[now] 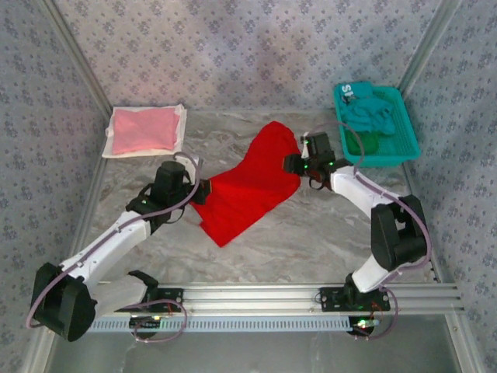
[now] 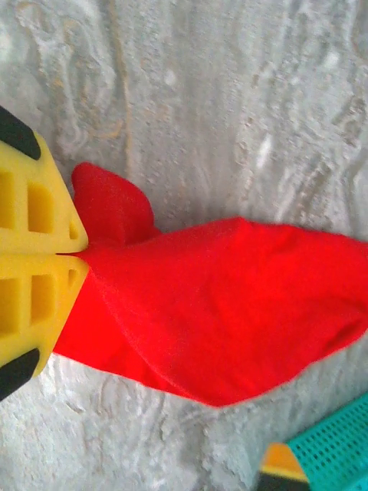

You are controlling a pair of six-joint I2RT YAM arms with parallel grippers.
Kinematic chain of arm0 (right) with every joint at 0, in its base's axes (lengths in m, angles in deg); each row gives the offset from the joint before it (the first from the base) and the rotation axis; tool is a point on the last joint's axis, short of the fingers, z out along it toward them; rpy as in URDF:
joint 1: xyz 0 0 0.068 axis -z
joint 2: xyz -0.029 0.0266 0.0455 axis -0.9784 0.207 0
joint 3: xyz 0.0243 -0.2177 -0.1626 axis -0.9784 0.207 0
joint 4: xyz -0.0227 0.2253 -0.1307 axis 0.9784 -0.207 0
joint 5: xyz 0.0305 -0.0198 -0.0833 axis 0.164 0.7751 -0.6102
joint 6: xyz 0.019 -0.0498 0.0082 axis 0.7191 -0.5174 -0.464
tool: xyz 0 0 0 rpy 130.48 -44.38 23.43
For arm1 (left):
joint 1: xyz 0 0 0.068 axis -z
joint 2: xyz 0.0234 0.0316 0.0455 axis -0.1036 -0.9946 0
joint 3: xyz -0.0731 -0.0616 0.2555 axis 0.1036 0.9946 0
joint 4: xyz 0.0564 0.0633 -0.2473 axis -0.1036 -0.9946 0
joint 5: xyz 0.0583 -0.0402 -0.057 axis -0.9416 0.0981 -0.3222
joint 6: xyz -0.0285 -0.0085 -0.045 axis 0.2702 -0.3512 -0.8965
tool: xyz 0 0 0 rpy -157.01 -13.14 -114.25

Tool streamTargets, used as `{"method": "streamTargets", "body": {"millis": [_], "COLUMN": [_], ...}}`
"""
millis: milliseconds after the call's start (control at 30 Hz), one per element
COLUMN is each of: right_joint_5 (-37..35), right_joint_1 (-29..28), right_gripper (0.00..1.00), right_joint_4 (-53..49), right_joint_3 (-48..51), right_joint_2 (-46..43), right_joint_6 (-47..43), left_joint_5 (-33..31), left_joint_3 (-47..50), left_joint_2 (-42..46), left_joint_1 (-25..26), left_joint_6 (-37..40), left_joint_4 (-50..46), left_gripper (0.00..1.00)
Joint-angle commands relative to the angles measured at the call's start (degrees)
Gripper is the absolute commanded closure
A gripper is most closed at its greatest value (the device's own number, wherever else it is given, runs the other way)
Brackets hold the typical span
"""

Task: Fold and stack the t-shirts

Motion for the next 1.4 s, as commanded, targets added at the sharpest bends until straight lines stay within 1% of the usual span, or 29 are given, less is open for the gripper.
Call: {"method": "streamTargets", "body": {"millis": [0,67,133,167,267,333,367,400,467,533,600,700,767,833,900,933,1000,1100,1133,1167,1200,1267,1367], "right_joint_5": [-2.8,-1.4,-0.4,0.2,2.0,1.7,1.6,1.4,-1.1,-1.6,-2.4,-2.9,-3.0,-3.4,-2.0,-2.1,-1.5,-0.1,0.2,1.1,1.7,2.3,3.8], "right_joint_1": [-1.8,-0.6,0.8,1.7,3.4,3.5,3.5,3.4,2.8,2.8,2.7,2.4,2.0,1.6,1.6,1.6,1.5,1.5,1.7,1.9,2.2,2.8,4.0], "right_gripper": [0.40,0.40,0.40,0.40,0.39,0.34,0.31,0.30,0.28,0.27,0.26,0.25,0.23,0.23,0.26,0.29,0.41,0.67,0.73,0.82,0.88,0.94,0.97], "right_joint_4": [-2.2,-0.7,0.0,0.3,0.3,-0.3,-1.4,-3.6,-5.1,-6.6,-11.0,-16.7,-19.5,-20.4,-24.3,-24.4,-24.4,-26.9,-27.3,-27.5,-27.1,-23.6,-18.5], "right_joint_3": [3.5,5.8,6.6,6.4,3.5,-0.2,-3.1,-7.0,-13.6,-20.0,-29.7,-42.2,-48.5,-52.6,-58.5,-60.0,-61.7,-62.8,-62.6,-62.0,-60.5,-55.0,-47.0], "right_joint_2": [-3.9,-4.4,-3.9,-3.1,1.1,4.9,7.4,10.4,15.4,20.8,28.2,38.6,43.6,47.2,51.2,52.4,53.7,53.6,53.0,51.8,49.7,43.6,33.4], "right_joint_6": [-1.4,0.0,0.9,1.5,1.6,0.6,-0.1,-1.0,-2.4,-3.4,-3.8,-3.5,-3.5,-3.2,-3.5,-3.7,-4.4,-5.4,-5.7,-6.0,-6.1,-5.8,-5.2], "left_joint_5": [-1.4,-3.2,-7.3,-7.5,-5.0,-4.5,-4.4,-4.4,-3.9,-2.5,-2.2,-2.1,-1.9,-2.5,-2.8,-3.0,-3.8,-5.4,-5.6,-6.1,-6.5,-7.4,-8.0], "left_joint_3": [1.5,3.1,4.4,5.0,4.6,4.5,4.7,4.8,4.5,5.2,6.4,6.4,6.7,7.0,7.1,7.2,7.5,7.6,7.6,7.5,7.1,6.3,5.1], "left_joint_2": [-1.1,0.0,1.8,2.3,2.1,2.6,3.0,3.2,3.7,5.1,6.5,7.5,8.1,8.3,8.3,8.3,8.2,7.7,7.5,7.2,6.8,6.4,5.9], "left_joint_1": [0.1,-0.1,-1.0,-2.5,-7.4,-7.5,-7.6,-7.6,-7.5,-7.4,-7.3,-7.1,-6.7,-6.5,-6.4,-6.4,-6.4,-6.6,-6.7,-6.9,-7.3,-8.1,-9.3], "left_joint_6": [-0.1,0.3,0.6,0.8,1.0,2.0,2.0,2.0,1.9,1.3,0.3,0.2,0.2,0.1,0.1,0.1,0.0,0.2,0.2,0.3,0.1,-0.1,1.0], "left_joint_4": [-1.6,-1.1,-1.4,-1.5,-2.7,-1.9,-0.9,-0.3,-0.1,1.2,2.3,0.7,0.5,-0.1,-0.4,-0.2,0.6,1.4,2.0,2.3,2.3,2.6,4.5], "left_gripper": [1.00,1.00,1.00,1.00,1.00,1.00,1.00,1.00,1.00,1.00,1.00,1.00,1.00,1.00,1.00,1.00,1.00,1.00,1.00,1.00,1.00,1.00,1.00]}}
